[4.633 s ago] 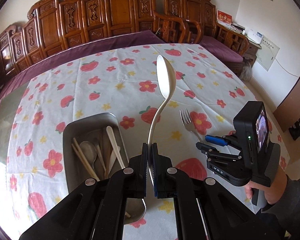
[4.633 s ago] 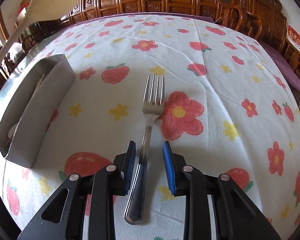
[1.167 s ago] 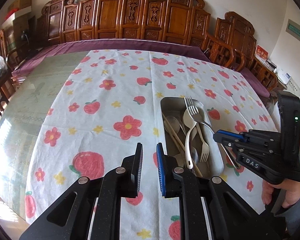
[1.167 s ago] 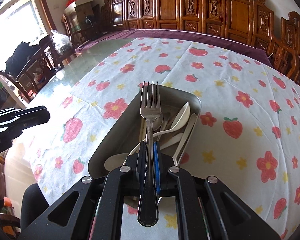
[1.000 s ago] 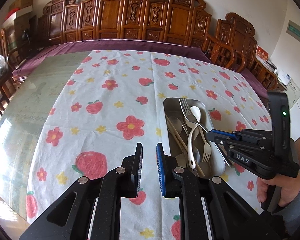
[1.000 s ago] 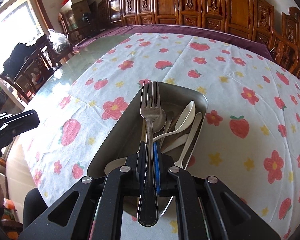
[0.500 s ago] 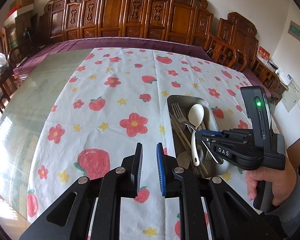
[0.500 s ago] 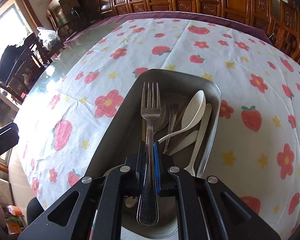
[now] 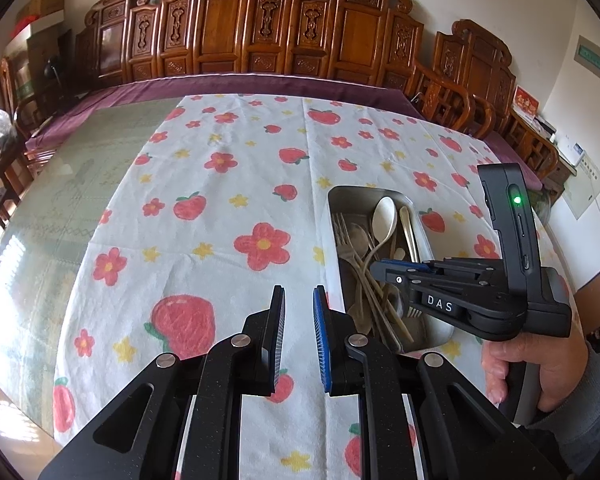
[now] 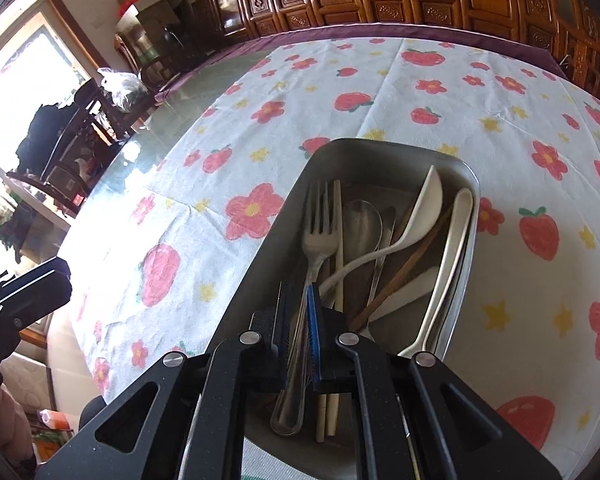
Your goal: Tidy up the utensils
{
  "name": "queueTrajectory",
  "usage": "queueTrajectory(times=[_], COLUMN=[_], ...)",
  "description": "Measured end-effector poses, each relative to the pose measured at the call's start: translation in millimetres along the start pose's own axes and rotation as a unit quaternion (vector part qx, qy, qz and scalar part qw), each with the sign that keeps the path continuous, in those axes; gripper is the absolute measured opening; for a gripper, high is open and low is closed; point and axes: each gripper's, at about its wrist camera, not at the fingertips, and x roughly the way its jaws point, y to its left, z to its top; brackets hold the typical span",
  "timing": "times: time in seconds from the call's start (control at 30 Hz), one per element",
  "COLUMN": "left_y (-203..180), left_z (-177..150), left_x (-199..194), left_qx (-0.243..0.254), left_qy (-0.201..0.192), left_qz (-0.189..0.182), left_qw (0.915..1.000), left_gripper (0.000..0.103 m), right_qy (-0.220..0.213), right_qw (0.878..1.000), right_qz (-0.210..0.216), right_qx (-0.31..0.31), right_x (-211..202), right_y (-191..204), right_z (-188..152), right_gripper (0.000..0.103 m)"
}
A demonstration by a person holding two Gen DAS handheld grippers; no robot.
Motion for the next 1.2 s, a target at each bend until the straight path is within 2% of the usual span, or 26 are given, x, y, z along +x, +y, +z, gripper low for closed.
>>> queueTrajectory(times=[0.17,0.3,0.37,0.43,0.47,0.5,0.53,0.57,0.6,0.63,0.67,0.7,0.8,0.9,1.2], left_y=[-3.9,-11.6,-17.3,-23.8,-28.2,-30.4,-34.3,-38.3,-42.3,-45.7,-49.5,-54.3,-64.3,-74.8,-111.0], left_z=[-0.6,-1.5,-1.8,-2.1,-2.6,-2.9,-3.9,-5.0,-5.9,-6.4,-7.6,-9.3,-14.1,-20.0,-42.6], left_x=[-0.7,-6.1,-10.5,-16.6,-20.0,-22.0,-25.2,-29.0,-32.5,-35.2,-37.7,-40.2,-45.0,-50.4,-75.5], left_qx=[0.002,0.004,0.008,0.014,0.016,0.017,0.019,0.021,0.022,0.025,0.028,0.032,0.035,0.039,0.052], left_qy=[-0.001,-0.006,-0.010,-0.017,-0.020,-0.021,-0.025,-0.030,-0.034,-0.037,-0.041,-0.042,-0.040,-0.041,-0.058], left_qz=[0.000,0.000,0.002,0.004,0.004,0.005,0.008,0.009,0.011,0.016,0.021,0.026,0.024,0.021,0.018], left_qw=[1.0000,1.0000,0.9999,0.9998,0.9997,0.9996,0.9995,0.9993,0.9991,0.9989,0.9985,0.9983,0.9983,0.9982,0.9968], left_gripper=[0.013,0.016,0.026,0.028,0.033,0.039,0.051,0.062,0.069,0.080,0.086,0.087,0.094,0.095,0.095], right_qy=[-0.017,-0.050,-0.064,-0.082,-0.090,-0.095,-0.101,-0.108,-0.114,-0.120,-0.128,-0.139,-0.156,-0.172,-0.215], right_qw=[1.000,0.997,0.996,0.994,0.993,0.993,0.992,0.991,0.990,0.989,0.988,0.986,0.982,0.977,0.961], right_qz=[-0.010,-0.034,-0.044,-0.056,-0.058,-0.059,-0.062,-0.068,-0.073,-0.078,-0.082,-0.088,-0.107,-0.125,-0.175], right_qx=[-0.013,-0.037,-0.043,-0.047,-0.046,-0.044,-0.040,-0.035,-0.031,-0.027,-0.022,-0.015,-0.005,0.003,0.016], right_x=[-14.9,-43.1,-58.4,-76.6,-85.1,-92.5,-100.6,-110.4,-118.8,-126.4,-133.8,-144.5,-168.5,-190.9,-259.0], right_y=[-1.0,1.5,1.1,-0.3,-2.0,-3.8,-6.3,-9.4,-12.1,-15.2,-17.3,-21.0,-28.0,-33.0,-34.0], right_z=[-5.5,-15.7,-21.3,-29.0,-33.0,-36.7,-41.1,-46.4,-51.5,-55.4,-60.5,-66.0,-79.4,-94.4,-146.0], right_gripper=[0.009,0.010,0.010,0.010,0.010,0.010,0.010,0.018,0.037,0.050,0.068,0.079,0.094,0.100,0.100])
